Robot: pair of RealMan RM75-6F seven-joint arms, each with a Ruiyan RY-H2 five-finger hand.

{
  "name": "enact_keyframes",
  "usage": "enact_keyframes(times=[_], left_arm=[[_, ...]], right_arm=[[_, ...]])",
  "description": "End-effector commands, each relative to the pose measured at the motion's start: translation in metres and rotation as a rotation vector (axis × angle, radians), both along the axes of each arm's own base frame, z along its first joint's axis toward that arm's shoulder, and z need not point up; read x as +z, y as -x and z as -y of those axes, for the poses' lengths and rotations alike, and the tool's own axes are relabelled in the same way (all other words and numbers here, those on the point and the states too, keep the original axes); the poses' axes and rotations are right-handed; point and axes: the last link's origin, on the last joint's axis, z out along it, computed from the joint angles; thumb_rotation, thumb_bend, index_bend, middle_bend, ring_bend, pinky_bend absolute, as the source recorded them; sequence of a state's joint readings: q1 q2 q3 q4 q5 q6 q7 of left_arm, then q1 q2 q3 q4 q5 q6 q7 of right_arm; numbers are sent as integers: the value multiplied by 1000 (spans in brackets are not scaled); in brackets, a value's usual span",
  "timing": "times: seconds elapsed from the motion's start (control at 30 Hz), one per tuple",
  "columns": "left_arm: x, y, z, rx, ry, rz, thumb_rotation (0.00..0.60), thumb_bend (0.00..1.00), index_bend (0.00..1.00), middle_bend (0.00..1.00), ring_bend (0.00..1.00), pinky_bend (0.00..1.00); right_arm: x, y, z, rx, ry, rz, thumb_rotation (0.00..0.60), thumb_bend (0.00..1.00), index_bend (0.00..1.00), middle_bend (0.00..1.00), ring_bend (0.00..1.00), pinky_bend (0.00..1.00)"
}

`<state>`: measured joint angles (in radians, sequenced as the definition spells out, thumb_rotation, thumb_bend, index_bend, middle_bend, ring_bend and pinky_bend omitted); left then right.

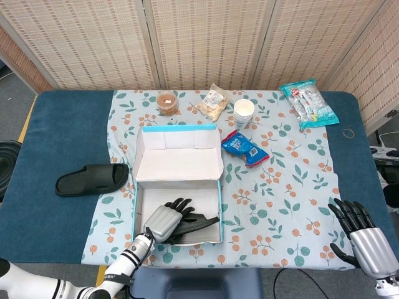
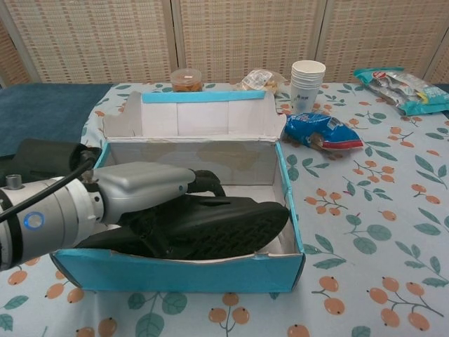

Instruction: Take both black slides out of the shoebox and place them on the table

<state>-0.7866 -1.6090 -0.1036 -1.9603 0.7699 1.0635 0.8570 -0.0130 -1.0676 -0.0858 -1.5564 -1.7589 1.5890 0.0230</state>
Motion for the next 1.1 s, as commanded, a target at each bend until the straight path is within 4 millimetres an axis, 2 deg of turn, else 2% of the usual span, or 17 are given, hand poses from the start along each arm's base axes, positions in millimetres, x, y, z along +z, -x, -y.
enact_keyframes(times=[0.03,0.17,0.27,0.47,0.63,0.83,0.97,1.0,1.03,1.1], left_arm=[[0,0,-2,-5,-21,-20,600,402,457,300,239,325],[0,1,-2,2,-31,-26,600,497,638,512,355,411],[1,-1,-1,-12,-25,-27,600,555,684,555,365,454],[6,-6,2,-129,-116,10,600,586,688,549,360,452],[6,-5,7,-164,-141,138,600,586,657,509,316,423],[17,-2,-1,-182,-229,306,600,576,623,470,274,401],[20,0,-2,-208,-255,334,600,571,604,452,252,378],[24,0,-4,-233,-284,347,600,569,597,444,244,370],[38,-2,-9,-280,-371,387,600,567,595,441,241,366],[52,2,-11,-311,-439,445,600,565,594,438,238,362]], right_arm=[[0,0,0,0,0,0,600,159,0,0,0,0],[1,0,0,-1,9,3,600,158,0,0,0,0],[1,0,0,-3,8,1,600,158,0,0,0,0],[1,1,0,-7,6,1,600,158,0,0,0,0],[0,0,0,-5,-3,-3,600,158,0,0,0,0],[2,0,-1,-6,5,2,600,158,0,0,0,0],[2,0,-1,-5,6,2,600,158,0,0,0,0],[2,0,-1,-4,6,1,600,158,0,0,0,0],[2,0,-1,-6,4,0,600,158,0,0,0,0],[1,1,0,-7,1,-2,600,159,0,0,0,0]])
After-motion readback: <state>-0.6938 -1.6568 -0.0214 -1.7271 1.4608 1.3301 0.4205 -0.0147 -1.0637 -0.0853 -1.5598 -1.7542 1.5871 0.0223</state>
